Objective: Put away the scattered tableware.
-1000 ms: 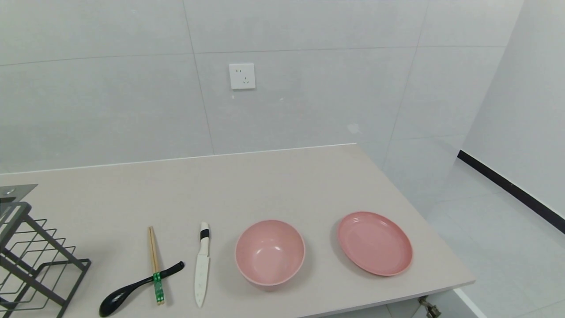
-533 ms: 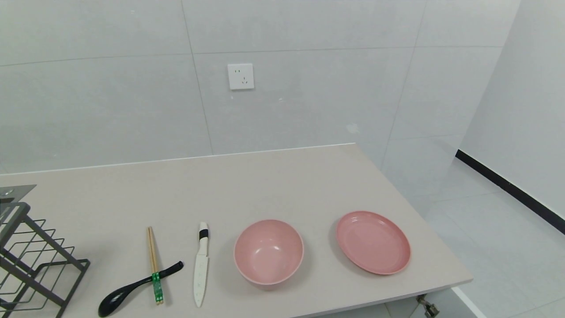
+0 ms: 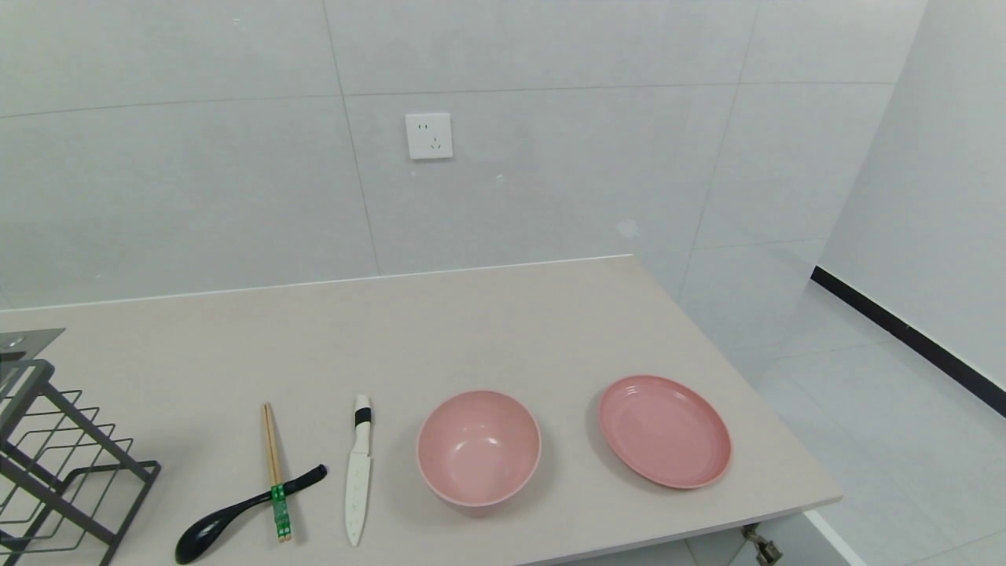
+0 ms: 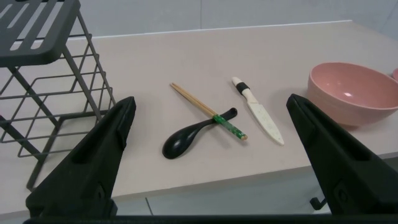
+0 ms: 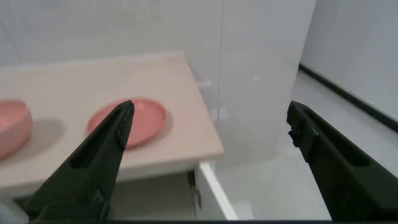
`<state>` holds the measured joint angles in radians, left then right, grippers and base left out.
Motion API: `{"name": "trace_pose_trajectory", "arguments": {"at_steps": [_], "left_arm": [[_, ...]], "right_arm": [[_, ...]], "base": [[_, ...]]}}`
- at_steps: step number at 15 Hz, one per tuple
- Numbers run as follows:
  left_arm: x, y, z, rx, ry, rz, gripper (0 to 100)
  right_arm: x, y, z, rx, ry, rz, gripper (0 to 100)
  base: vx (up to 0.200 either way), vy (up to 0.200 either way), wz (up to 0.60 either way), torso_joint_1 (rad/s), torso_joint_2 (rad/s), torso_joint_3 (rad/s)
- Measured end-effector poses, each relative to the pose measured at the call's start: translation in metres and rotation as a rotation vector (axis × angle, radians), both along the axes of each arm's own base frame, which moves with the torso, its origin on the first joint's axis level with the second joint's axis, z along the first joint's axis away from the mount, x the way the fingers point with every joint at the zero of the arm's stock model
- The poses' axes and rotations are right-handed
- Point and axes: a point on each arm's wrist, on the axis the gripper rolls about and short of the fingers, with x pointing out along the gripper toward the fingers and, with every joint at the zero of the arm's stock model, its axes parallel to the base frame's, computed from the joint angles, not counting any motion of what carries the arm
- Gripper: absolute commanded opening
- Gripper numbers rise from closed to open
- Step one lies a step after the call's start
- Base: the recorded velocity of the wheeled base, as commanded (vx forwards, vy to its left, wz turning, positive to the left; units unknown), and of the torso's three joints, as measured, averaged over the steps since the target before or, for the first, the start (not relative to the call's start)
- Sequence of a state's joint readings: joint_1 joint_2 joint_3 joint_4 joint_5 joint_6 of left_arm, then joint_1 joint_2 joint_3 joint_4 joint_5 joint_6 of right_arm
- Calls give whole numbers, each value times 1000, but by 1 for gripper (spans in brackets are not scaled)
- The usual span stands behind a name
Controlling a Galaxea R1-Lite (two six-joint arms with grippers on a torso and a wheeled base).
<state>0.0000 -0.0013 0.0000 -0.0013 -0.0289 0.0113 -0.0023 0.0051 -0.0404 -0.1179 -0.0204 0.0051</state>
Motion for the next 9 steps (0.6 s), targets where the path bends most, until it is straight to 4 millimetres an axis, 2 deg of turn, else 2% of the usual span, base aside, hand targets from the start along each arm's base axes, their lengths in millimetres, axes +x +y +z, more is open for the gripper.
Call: {"name": "trace_pose_trajectory", "arguments": {"at_steps": [5,7,9], "left_arm": [[0,0,0,0,0,2,100],[0,0,0,0,0,2,100],[0,0,0,0,0,1,100]], "right_arm": [[-8,1,29,-13,-48,81,100],[-3,2,45,-19,-8,154,100],[12,4,57,-13,86,225,100]], "base": [[0,0,0,0,0,0],[0,0,0,0,0,0],[0,0,0,0,0,0]]}}
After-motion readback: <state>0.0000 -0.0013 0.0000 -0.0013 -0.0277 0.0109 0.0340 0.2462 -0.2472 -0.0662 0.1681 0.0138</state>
